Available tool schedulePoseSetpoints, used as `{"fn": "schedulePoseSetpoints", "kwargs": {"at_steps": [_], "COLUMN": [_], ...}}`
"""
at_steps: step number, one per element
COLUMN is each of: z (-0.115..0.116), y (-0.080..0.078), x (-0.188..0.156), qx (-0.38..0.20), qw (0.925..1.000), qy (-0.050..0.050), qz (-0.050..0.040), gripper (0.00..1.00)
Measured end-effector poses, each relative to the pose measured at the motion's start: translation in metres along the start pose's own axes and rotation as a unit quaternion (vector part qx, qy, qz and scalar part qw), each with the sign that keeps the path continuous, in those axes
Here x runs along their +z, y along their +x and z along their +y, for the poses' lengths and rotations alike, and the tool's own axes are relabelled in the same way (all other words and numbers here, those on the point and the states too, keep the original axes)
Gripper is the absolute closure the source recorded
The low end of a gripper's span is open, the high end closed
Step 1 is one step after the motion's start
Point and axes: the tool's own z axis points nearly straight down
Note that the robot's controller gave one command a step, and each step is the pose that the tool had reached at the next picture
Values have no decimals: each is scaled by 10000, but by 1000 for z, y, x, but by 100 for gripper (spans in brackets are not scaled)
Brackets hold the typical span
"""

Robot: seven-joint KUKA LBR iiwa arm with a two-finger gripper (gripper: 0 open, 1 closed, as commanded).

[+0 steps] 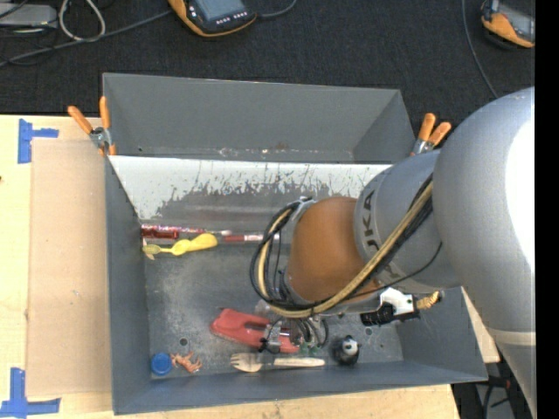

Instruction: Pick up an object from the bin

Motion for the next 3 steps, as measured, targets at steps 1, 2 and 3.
{"fn": "schedulePoseSetpoints", "kwargs": {"at_steps": [1,2,3], "z": [0,0,0], "y": [0,0,0], "x": [0,0,0], "qx": [12,22,28], "qw": [10000,10000,10000], "qy": [-2,-4,-5], "qz": [0,0,-1], "gripper": [100,100,100]}}
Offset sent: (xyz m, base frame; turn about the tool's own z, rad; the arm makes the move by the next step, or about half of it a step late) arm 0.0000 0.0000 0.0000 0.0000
